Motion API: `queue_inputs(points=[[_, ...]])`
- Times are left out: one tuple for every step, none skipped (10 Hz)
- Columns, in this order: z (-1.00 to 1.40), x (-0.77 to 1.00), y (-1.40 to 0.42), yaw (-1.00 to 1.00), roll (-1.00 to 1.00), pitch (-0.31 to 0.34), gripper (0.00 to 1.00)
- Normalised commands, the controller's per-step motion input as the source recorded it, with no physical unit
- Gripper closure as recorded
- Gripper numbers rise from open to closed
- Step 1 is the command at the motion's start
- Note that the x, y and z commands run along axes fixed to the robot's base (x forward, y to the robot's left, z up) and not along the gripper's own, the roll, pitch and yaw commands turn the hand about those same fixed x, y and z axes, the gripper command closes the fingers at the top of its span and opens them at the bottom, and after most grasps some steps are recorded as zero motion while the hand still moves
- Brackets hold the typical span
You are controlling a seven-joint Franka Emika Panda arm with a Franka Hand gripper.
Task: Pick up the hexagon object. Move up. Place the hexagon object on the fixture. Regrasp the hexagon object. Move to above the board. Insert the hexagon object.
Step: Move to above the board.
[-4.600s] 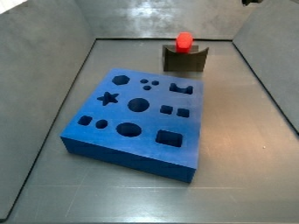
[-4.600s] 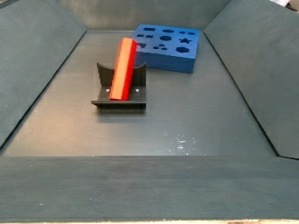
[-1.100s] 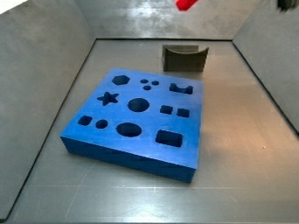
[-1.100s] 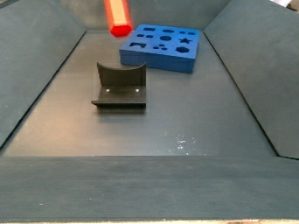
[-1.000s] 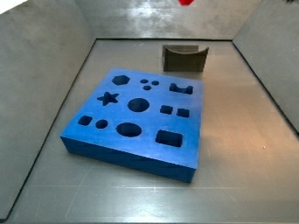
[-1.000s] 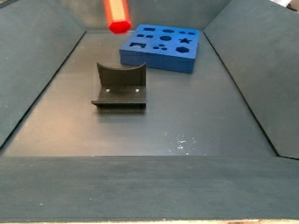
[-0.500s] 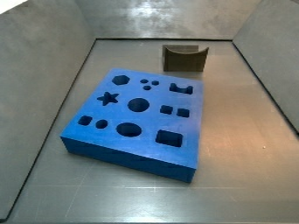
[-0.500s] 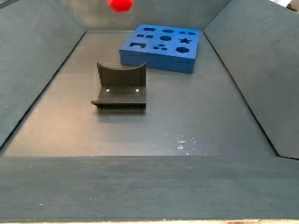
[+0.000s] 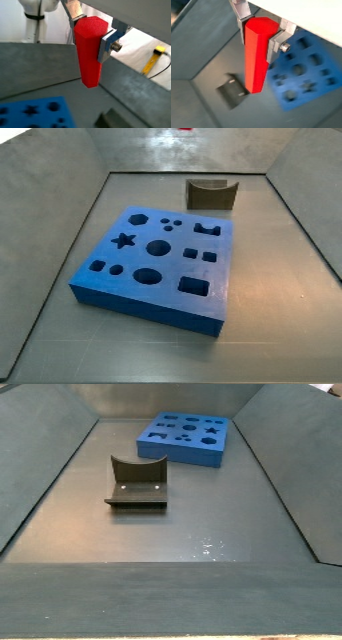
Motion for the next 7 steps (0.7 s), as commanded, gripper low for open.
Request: queue_inputs(points=[[0.09,-0.46,-0.17,-0.18,-1.0,-0.189,1.0],[0.03,-0.32,0.0,-0.18,-1.0,-0.201,1.0],[0.03,-0.27,0.08,-0.18,-1.0,-0.235,1.0],[0.02,-0.26,0.1,-0.17,-1.0,-0.283,1.0],[0.01,-0.27,0.12,-0.16,-1.0,-0.319,1.0],[0.01,-0.27,0.16,-0.12,-0.99,-0.427,1.0],[0.01,-0.29,0.17,-0.08,-0.81,-0.436,1.0]])
